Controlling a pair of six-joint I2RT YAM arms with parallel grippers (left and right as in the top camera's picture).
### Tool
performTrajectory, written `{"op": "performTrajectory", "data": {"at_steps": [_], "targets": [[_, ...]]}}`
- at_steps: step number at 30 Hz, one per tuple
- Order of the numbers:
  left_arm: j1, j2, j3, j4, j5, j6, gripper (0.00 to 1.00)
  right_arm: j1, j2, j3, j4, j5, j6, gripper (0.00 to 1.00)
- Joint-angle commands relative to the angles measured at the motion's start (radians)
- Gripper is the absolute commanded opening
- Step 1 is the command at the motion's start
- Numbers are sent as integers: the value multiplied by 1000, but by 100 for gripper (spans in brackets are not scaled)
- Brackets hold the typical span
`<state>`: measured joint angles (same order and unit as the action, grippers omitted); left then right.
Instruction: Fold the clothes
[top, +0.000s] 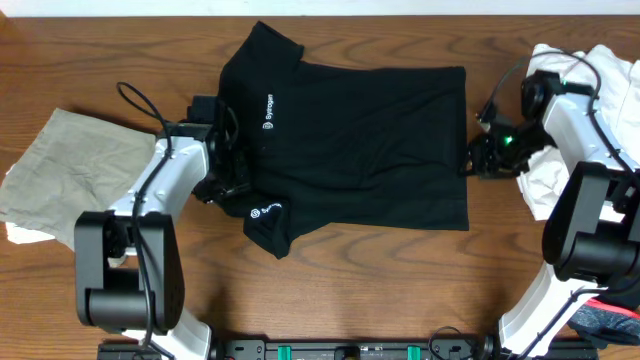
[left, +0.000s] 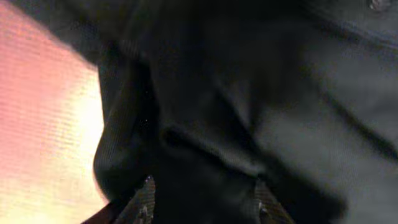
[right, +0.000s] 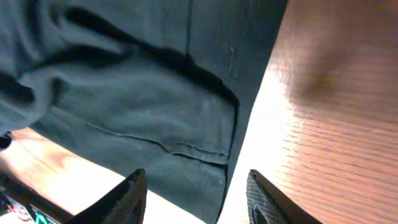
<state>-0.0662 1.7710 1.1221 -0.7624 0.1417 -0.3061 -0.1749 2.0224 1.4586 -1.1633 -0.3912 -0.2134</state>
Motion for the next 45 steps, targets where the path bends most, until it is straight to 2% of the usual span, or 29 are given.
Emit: {"op": "performTrajectory", "data": {"at_steps": [1, 9, 28, 40, 45], "targets": [[5, -7, 8, -24, 8, 14, 53, -18, 13, -67, 22, -52, -55, 50], [5, -7, 6, -43, 8, 14, 53, -16, 13, -177, 118, -93, -72, 48], [5, -7, 6, -51, 8, 14, 54, -13, 13, -185, 208, -122, -53, 44], [5, -7, 6, -68, 8, 14, 54, 31, 13, -185, 214, -140, -62, 32], [5, -7, 6, -68, 8, 14, 54, 34, 13, -185, 202, -145, -64, 12]]}}
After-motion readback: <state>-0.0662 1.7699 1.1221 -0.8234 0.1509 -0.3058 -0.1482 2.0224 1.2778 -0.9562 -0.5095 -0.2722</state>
